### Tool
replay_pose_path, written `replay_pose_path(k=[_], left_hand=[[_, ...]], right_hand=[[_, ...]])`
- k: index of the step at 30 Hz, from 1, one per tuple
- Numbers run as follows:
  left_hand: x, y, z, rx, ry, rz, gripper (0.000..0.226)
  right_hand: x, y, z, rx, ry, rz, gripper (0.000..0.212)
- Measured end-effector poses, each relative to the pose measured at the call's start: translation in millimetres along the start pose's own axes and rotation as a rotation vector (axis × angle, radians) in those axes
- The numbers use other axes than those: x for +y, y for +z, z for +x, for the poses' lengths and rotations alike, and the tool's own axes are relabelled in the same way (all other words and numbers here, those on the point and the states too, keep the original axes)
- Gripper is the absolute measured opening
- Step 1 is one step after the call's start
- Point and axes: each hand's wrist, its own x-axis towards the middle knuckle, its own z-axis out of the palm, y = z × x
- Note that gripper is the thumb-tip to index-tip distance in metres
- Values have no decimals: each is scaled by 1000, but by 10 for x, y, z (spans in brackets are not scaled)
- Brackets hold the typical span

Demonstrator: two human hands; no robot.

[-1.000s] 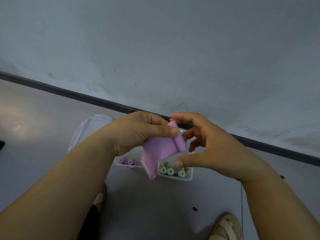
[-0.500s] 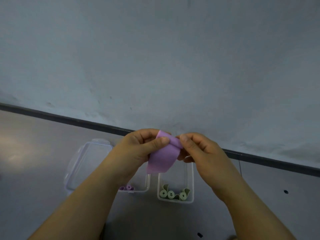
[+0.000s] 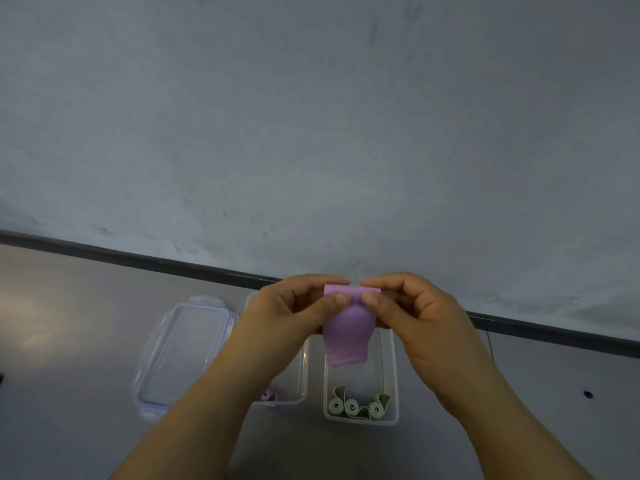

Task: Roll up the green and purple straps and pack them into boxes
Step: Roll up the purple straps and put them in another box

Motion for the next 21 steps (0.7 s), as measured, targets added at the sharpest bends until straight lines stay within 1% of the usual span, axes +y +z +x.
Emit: replay_pose_path(k=[4,10,12,15,17,21], left_hand=[[-17,-22,14,32,7,41,34],[-25,-24,29,48,9,3,31],[-24,-25,31,51,13,6,27],[-10,-25,26,48,24,-6,17],[4,-22,19,41,40,-11,17],[29,-12,10,35,57,-15,20]], right_hand=[[8,1,2,-4,-15,-12,13],[-16,2,-10,-27,-52,-9,22],[-8,8,-10,-24,-54,-10,23],[-40,23,-14,-27,-6,20,17],[-64,24,-20,-41,32,20,26],[-57,11,-21,-54,46,-61,13]])
